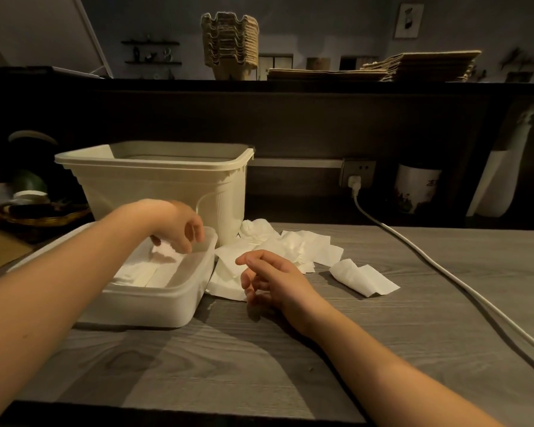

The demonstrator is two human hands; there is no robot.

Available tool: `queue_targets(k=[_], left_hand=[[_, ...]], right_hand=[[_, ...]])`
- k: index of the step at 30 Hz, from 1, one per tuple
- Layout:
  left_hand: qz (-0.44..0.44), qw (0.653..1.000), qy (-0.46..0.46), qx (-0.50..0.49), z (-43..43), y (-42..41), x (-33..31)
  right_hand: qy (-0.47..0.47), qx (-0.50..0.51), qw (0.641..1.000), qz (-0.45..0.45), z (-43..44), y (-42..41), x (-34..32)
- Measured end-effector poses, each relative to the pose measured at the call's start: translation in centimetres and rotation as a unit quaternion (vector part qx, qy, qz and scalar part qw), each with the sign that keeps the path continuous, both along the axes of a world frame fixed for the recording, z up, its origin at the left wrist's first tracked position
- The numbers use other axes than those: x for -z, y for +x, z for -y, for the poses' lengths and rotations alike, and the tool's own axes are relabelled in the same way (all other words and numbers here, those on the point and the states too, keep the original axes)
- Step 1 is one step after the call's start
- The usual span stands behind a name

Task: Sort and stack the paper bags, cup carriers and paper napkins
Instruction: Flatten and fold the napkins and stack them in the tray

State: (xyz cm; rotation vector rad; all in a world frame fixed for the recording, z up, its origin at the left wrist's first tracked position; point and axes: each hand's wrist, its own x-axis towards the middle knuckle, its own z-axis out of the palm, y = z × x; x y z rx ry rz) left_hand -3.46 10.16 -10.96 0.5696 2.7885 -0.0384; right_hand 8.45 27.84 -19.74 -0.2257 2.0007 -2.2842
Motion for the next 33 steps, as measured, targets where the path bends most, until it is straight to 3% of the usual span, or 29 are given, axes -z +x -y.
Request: queue_targets(k=[3, 7, 13, 16, 20, 23, 27, 33], left_hand=[[-0.06, 0.997, -0.049, 0.013, 0.2, 0.6, -0.6], [0.118, 0.991, -0.06, -0.029, 0.3, 1.3, 0.0], [0.126, 0.986, -0.096, -0.05, -1.0, 2.3, 1.0], [0.063, 0.997, -0.025, -0.039, -1.6, 3.1, -1.4], [-0.091, 0.992, 0.039, 0.08, -5.0, 4.9, -2.6], [-0.108, 0.985, 0.043, 0.127, -7.7, 5.3, 0.3], [-0.132, 0.984, 0.069, 0.101, -9.3, 4.7, 5.4], [-0.1, 0.992, 0.048, 0.059, -10.2, 3.8, 8.4]], right_hand=[[0.008, 0.011, 1.0, -0.008, 0.0, 0.0, 0.0], [0.005, 0.017, 1.0, -0.01, 0.0, 0.0, -0.1], [-0.004, 0.088, 0.995, -0.035, -0.4, 0.1, -0.3], [-0.02, 0.164, 0.985, -0.05, -0.9, 0.0, -0.4], [-0.036, 0.257, 0.964, -0.064, -1.6, -0.2, -0.5], [-0.05, 0.295, 0.952, -0.058, -2.3, 0.0, -0.6], [-0.056, 0.295, 0.953, -0.04, -2.4, 0.1, -1.0], [0.051, 0.276, 0.955, -0.094, -3.5, -0.1, -1.8]])
